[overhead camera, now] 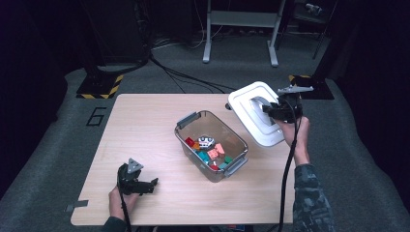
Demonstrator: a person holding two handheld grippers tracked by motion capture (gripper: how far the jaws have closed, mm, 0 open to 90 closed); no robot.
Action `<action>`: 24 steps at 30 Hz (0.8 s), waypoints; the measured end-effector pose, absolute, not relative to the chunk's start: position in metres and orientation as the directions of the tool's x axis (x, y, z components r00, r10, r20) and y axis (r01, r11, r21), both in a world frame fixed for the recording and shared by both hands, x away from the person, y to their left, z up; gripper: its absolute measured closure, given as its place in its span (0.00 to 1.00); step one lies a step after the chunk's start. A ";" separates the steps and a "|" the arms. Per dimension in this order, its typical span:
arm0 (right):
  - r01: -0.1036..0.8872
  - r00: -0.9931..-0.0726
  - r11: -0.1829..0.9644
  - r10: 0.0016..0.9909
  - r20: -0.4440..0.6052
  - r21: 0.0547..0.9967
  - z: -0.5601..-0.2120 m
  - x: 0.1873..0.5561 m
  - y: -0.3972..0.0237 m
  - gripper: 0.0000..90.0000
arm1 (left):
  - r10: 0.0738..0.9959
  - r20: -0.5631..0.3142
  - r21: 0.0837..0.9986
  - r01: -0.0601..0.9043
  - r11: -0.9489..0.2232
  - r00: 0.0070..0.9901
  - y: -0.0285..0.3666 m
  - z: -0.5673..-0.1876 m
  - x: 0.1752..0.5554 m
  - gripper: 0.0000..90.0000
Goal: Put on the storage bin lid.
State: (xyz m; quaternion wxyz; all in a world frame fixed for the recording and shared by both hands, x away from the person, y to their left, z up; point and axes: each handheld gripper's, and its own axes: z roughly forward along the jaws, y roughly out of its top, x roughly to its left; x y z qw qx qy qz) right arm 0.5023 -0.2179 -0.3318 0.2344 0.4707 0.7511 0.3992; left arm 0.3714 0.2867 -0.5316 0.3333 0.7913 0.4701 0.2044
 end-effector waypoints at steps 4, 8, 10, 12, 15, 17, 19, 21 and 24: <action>0.526 -0.466 0.235 0.884 0.045 0.817 -0.330 0.500 -0.213 0.75 | 0.880 0.009 0.719 0.609 -0.335 0.474 0.287 -0.532 0.371 0.01; 0.528 -0.477 0.238 0.878 0.053 0.815 -0.329 0.497 -0.204 0.75 | 0.880 0.010 0.720 0.607 -0.335 0.475 0.287 -0.532 0.371 0.01; 0.535 -0.481 0.228 0.874 0.071 0.814 -0.328 0.494 -0.200 0.75 | 0.880 0.010 0.720 0.607 -0.336 0.475 0.287 -0.532 0.371 0.01; 0.540 -0.486 0.235 0.871 0.072 0.808 -0.326 0.491 -0.193 0.75 | 0.880 0.008 0.720 0.608 -0.335 0.475 0.287 -0.532 0.371 0.01; 0.538 -0.498 0.241 0.864 0.075 0.808 -0.323 0.486 -0.182 0.75 | 0.884 0.003 0.726 0.607 -0.323 0.467 0.286 -0.532 0.371 0.01; 0.539 -0.508 0.241 0.857 0.083 0.807 -0.321 0.484 -0.176 0.75 | 0.882 0.005 0.724 0.607 -0.328 0.471 0.286 -0.532 0.371 0.01; 0.541 -0.514 0.240 0.853 0.090 0.806 -0.319 0.481 -0.168 0.75 | 0.882 0.005 0.724 0.607 -0.328 0.471 0.286 -0.532 0.371 0.01; 0.538 -0.523 0.239 0.847 0.098 0.808 -0.318 0.480 -0.162 0.75 | 0.882 0.004 0.724 0.607 -0.328 0.471 0.286 -0.532 0.371 0.01; 0.542 -0.535 0.245 0.838 0.105 0.804 -0.319 0.478 -0.152 0.75 | 0.882 0.005 0.724 0.607 -0.328 0.471 0.286 -0.532 0.371 0.01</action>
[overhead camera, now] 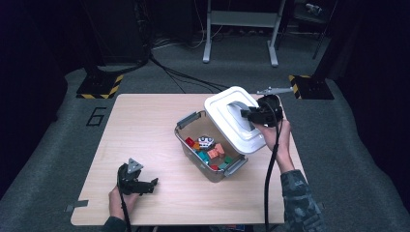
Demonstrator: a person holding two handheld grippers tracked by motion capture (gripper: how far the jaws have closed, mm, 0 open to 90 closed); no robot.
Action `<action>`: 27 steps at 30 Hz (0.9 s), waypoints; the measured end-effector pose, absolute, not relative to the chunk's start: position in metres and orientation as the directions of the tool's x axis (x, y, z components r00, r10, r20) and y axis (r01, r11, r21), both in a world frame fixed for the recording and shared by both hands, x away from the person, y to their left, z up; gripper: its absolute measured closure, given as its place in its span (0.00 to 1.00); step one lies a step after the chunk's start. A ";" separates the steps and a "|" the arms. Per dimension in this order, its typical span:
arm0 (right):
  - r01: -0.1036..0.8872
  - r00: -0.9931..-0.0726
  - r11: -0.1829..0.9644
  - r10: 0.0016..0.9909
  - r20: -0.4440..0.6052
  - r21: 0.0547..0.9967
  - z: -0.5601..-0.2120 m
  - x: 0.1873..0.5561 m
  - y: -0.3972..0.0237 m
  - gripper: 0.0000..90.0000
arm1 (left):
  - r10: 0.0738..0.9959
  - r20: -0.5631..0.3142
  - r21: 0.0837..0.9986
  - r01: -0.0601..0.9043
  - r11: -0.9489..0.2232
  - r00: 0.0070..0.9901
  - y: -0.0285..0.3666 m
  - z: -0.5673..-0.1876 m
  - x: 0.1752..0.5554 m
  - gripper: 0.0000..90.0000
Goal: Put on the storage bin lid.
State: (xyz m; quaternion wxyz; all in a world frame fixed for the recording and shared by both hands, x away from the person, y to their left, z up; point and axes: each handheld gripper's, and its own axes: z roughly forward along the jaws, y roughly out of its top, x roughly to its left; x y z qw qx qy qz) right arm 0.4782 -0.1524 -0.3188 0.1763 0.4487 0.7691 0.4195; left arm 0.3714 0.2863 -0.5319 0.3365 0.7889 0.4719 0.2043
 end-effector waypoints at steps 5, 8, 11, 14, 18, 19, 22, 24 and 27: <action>0.548 -0.550 0.260 0.828 0.108 0.795 -0.322 0.476 -0.140 0.75 | 0.882 0.004 0.724 0.607 -0.327 0.471 0.286 -0.532 0.371 0.01; 0.553 -0.564 0.277 0.819 0.109 0.786 -0.326 0.475 -0.129 0.75 | 0.877 0.014 0.716 0.607 -0.345 0.481 0.287 -0.531 0.371 0.01; 0.563 -0.575 0.290 0.810 0.114 0.774 -0.332 0.473 -0.118 0.75 | 0.877 0.014 0.716 0.608 -0.344 0.480 0.287 -0.531 0.371 0.01; 0.572 -0.586 0.303 0.801 0.121 0.762 -0.338 0.473 -0.109 0.75 | 0.884 0.003 0.726 0.607 -0.323 0.468 0.286 -0.532 0.371 0.01; 0.567 -0.605 0.323 0.788 0.117 0.758 -0.346 0.473 -0.101 0.74 | 0.883 0.004 0.725 0.607 -0.325 0.468 0.286 -0.532 0.371 0.01; 0.572 -0.602 0.322 0.789 0.120 0.754 -0.347 0.473 -0.098 0.74 | 0.883 0.004 0.725 0.607 -0.325 0.469 0.286 -0.532 0.371 0.01; 0.583 -0.603 0.323 0.787 0.131 0.746 -0.351 0.472 -0.092 0.74 | 0.884 0.004 0.726 0.607 -0.325 0.468 0.286 -0.532 0.371 0.01; 0.578 -0.613 0.332 0.779 0.128 0.746 -0.354 0.472 -0.088 0.74 | 0.884 0.002 0.724 0.609 -0.324 0.468 0.286 -0.532 0.371 0.01; 0.588 -0.611 0.334 0.780 0.134 0.737 -0.356 0.471 -0.081 0.74 | 0.884 0.002 0.724 0.609 -0.323 0.468 0.286 -0.532 0.371 0.01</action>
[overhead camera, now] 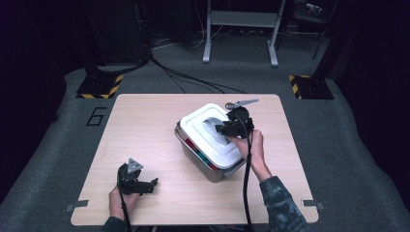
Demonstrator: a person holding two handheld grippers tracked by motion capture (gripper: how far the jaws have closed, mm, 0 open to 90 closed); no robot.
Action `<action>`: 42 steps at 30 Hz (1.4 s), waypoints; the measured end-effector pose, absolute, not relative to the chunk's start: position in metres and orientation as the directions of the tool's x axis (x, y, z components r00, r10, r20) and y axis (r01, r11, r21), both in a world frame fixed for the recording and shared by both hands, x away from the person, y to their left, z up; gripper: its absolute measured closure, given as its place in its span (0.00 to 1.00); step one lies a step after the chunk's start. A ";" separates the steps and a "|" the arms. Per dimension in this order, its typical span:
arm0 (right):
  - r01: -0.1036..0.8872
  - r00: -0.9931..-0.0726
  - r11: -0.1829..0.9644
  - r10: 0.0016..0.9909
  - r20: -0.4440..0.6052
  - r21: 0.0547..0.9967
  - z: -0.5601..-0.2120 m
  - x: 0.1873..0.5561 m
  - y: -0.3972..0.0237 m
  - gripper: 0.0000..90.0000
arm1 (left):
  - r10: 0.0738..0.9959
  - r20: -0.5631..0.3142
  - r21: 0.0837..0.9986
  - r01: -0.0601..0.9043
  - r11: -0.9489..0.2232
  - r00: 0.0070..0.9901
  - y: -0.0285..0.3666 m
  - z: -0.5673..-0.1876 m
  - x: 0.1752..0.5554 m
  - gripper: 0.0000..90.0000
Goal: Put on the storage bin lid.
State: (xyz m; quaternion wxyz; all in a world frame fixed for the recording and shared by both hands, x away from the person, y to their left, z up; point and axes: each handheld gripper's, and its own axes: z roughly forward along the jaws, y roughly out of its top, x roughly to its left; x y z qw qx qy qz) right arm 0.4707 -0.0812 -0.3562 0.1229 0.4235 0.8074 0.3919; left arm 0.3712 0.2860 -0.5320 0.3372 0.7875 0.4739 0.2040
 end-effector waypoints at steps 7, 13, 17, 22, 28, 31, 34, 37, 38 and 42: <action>0.591 -0.612 0.357 0.783 0.113 0.723 -0.362 0.466 -0.067 0.74 | 0.880 0.009 0.719 0.609 -0.336 0.475 0.287 -0.532 0.371 0.01; 0.593 -0.611 0.365 0.784 0.107 0.718 -0.367 0.463 -0.060 0.74 | 0.880 0.008 0.719 0.609 -0.335 0.475 0.287 -0.532 0.371 0.01; 0.588 -0.624 0.379 0.775 0.102 0.715 -0.370 0.463 -0.059 0.74 | 0.880 0.008 0.719 0.609 -0.335 0.474 0.287 -0.532 0.371 0.01; 0.585 -0.621 0.376 0.777 0.099 0.719 -0.373 0.462 -0.058 0.74 | 0.880 0.008 0.719 0.609 -0.335 0.474 0.287 -0.532 0.371 0.01; 0.583 -0.623 0.358 0.773 0.119 0.729 -0.369 0.462 -0.063 0.53 | 0.880 0.010 0.720 0.607 -0.336 0.475 0.287 -0.532 0.371 0.01; 0.573 -0.623 0.345 0.772 0.122 0.743 -0.362 0.461 -0.070 0.39 | 0.880 0.010 0.720 0.607 -0.336 0.475 0.287 -0.532 0.371 0.01; 0.558 -0.631 0.339 0.766 0.122 0.758 -0.355 0.460 -0.082 0.27 | 0.880 0.008 0.719 0.608 -0.335 0.475 0.287 -0.531 0.371 0.01; 0.552 -0.624 0.326 0.772 0.121 0.768 -0.349 0.459 -0.093 0.19 | 0.880 0.009 0.719 0.608 -0.336 0.475 0.287 -0.531 0.371 0.01; 0.543 -0.626 0.331 0.772 0.111 0.772 -0.347 0.459 -0.098 0.16 | 0.880 0.009 0.720 0.608 -0.336 0.475 0.287 -0.532 0.371 0.01; 0.542 -0.595 0.304 0.797 0.102 0.783 -0.341 0.457 -0.120 0.10 | 0.879 0.007 0.717 0.610 -0.337 0.477 0.287 -0.531 0.371 0.01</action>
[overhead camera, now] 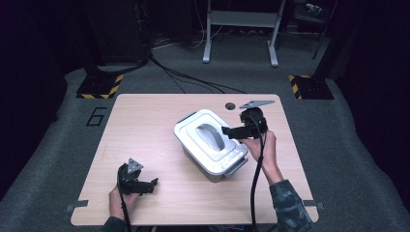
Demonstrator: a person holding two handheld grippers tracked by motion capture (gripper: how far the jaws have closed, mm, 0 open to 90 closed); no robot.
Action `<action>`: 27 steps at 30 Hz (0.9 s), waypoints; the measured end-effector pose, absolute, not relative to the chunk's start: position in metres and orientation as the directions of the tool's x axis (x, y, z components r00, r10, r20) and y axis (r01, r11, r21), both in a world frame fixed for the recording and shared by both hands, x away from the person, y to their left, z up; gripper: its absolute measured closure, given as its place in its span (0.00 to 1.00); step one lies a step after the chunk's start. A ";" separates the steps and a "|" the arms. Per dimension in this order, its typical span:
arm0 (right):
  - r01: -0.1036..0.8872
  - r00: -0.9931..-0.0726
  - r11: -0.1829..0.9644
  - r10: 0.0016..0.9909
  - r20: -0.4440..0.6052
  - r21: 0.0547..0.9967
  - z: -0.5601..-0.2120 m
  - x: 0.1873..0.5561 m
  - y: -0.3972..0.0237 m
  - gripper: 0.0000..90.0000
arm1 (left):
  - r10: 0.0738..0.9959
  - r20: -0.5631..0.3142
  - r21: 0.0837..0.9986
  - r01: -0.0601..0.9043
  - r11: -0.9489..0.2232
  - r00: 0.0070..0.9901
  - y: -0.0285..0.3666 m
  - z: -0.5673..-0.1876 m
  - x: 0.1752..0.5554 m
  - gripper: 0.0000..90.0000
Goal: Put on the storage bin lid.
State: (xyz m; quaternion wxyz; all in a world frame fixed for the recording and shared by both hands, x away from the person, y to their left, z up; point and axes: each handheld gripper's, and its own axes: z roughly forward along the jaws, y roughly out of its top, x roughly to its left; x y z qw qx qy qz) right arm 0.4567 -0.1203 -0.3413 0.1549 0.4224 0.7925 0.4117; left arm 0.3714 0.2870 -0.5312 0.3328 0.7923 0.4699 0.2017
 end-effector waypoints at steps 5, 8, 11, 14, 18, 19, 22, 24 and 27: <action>0.538 -0.567 0.295 0.820 0.079 0.790 -0.340 0.454 -0.145 0.04 | 0.879 0.007 0.717 0.610 -0.337 0.477 0.287 -0.531 0.371 0.01; 0.547 -0.550 0.279 0.831 0.088 0.789 -0.341 0.451 -0.155 0.03 | 0.879 0.007 0.717 0.611 -0.337 0.477 0.287 -0.531 0.371 0.01; 0.546 -0.525 0.267 0.848 0.076 0.794 -0.345 0.448 -0.174 0.02 | 0.879 0.007 0.717 0.611 -0.337 0.477 0.287 -0.531 0.371 0.01; 0.555 -0.507 0.257 0.859 0.076 0.791 -0.349 0.446 -0.184 0.01 | 0.880 0.008 0.719 0.608 -0.335 0.475 0.287 -0.531 0.371 0.01; 0.571 -0.474 0.243 0.878 0.073 0.784 -0.361 0.442 -0.202 0.00 | 0.880 0.009 0.720 0.608 -0.336 0.475 0.287 -0.531 0.371 0.01; 0.573 -0.470 0.240 0.879 0.074 0.783 -0.365 0.441 -0.206 0.00 | 0.880 0.009 0.720 0.608 -0.335 0.475 0.287 -0.532 0.371 0.01; 0.582 -0.452 0.236 0.889 0.069 0.778 -0.378 0.440 -0.217 0.00 | 0.879 0.008 0.717 0.610 -0.337 0.477 0.287 -0.531 0.371 0.01; 0.591 -0.442 0.232 0.894 0.070 0.772 -0.388 0.439 -0.224 0.00 | 0.879 0.008 0.717 0.610 -0.337 0.477 0.287 -0.531 0.371 0.01; 0.602 -0.426 0.223 0.902 0.072 0.767 -0.402 0.437 -0.232 0.00 | 0.880 0.012 0.720 0.607 -0.337 0.475 0.287 -0.531 0.371 0.01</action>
